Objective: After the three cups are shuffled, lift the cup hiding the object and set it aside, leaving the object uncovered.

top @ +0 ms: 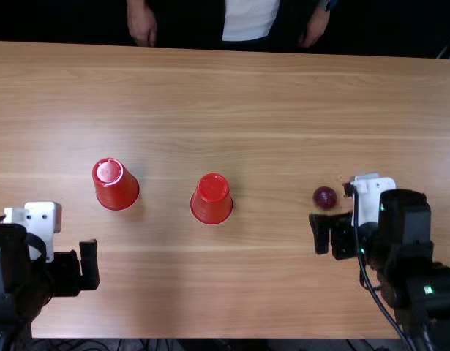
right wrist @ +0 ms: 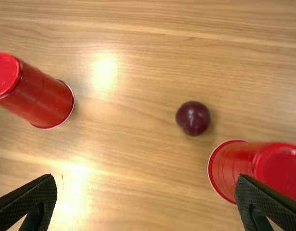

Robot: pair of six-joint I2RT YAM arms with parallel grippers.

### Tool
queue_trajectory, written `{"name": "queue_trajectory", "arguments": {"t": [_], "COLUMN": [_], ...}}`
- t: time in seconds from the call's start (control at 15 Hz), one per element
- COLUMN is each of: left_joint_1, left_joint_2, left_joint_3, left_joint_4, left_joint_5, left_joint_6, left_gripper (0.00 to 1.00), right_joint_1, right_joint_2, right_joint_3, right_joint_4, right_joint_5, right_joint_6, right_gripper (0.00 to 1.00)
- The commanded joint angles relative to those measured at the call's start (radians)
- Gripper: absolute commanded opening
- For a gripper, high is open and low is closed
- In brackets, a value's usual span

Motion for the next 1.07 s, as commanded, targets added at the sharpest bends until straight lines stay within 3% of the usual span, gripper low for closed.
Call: {"name": "queue_trajectory", "arguments": {"t": [0.0,0.07,0.2,0.27,0.33,0.53,0.8,1.0], "left_joint_1": [-0.006,-0.003,0.005,0.005,0.005,0.005,0.016,0.076], "left_joint_2": [-0.057,-0.103,-0.227,-0.304,-0.363,-0.560,-0.796,-0.857], "left_joint_3": [-0.063,-0.116,-0.261,-0.344,-0.413,-0.579,-0.777,-0.876], "left_joint_4": [0.018,0.049,0.143,0.200,0.237,0.294,0.410,0.500], "left_joint_5": [-0.002,-0.005,-0.007,-0.007,-0.013,-0.086,-0.094,-0.092], "left_joint_6": [0.002,-0.002,-0.002,-0.004,-0.004,-0.002,-0.006,0.000], "left_gripper": [1.00,1.00,1.00,1.00,1.00,1.00,1.00,1.00], "right_joint_1": [0.006,0.004,0.003,0.001,-0.002,-0.071,-0.146,-0.168], "right_joint_2": [-0.098,-0.159,-0.279,-0.338,-0.400,-0.645,-0.869,-1.009], "right_joint_3": [-0.051,-0.094,-0.167,-0.201,-0.244,-0.342,-0.482,-0.577], "right_joint_4": [0.008,0.018,0.032,0.066,0.110,0.163,0.170,0.216], "right_joint_5": [-0.001,-0.001,0.002,0.002,0.004,0.004,0.006,0.008], "right_joint_6": [0.011,0.019,0.074,0.085,0.085,0.081,0.081,0.074], "right_gripper": [1.00,1.00,1.00,1.00,1.00,1.00,1.00,1.00]}}
